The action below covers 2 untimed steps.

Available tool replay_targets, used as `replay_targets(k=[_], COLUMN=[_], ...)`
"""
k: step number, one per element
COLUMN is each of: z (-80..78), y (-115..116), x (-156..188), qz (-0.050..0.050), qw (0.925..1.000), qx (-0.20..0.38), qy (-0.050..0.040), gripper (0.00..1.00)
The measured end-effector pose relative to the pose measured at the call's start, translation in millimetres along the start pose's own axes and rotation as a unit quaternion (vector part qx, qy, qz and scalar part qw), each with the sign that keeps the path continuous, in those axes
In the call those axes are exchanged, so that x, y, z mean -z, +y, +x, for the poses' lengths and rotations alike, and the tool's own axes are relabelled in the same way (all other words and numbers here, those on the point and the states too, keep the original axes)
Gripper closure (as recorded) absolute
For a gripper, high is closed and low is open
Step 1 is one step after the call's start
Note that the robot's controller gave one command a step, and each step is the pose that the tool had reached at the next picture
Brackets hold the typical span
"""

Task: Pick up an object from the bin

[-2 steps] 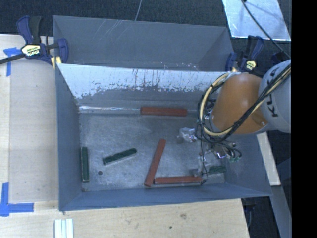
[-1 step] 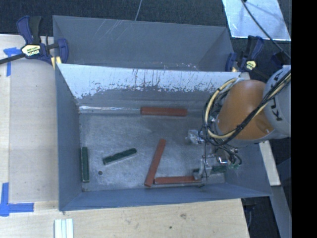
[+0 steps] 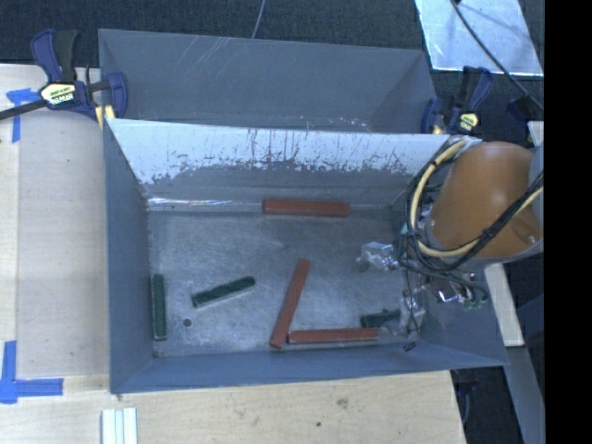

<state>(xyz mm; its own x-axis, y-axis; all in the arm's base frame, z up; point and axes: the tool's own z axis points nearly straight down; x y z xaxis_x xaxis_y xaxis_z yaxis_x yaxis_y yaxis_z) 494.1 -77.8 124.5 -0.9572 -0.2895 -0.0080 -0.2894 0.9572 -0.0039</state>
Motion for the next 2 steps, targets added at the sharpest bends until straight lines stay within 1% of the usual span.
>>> replay_targets(k=[1, 2], z=[12.5, -4.8], y=[-10, 36], x=[-34, -50], qz=[-0.002, -0.002], qw=[0.9993, 0.9990], qx=[0.037, -0.045], qy=[0.0036, 0.0043], gripper=[0.00, 1.00])
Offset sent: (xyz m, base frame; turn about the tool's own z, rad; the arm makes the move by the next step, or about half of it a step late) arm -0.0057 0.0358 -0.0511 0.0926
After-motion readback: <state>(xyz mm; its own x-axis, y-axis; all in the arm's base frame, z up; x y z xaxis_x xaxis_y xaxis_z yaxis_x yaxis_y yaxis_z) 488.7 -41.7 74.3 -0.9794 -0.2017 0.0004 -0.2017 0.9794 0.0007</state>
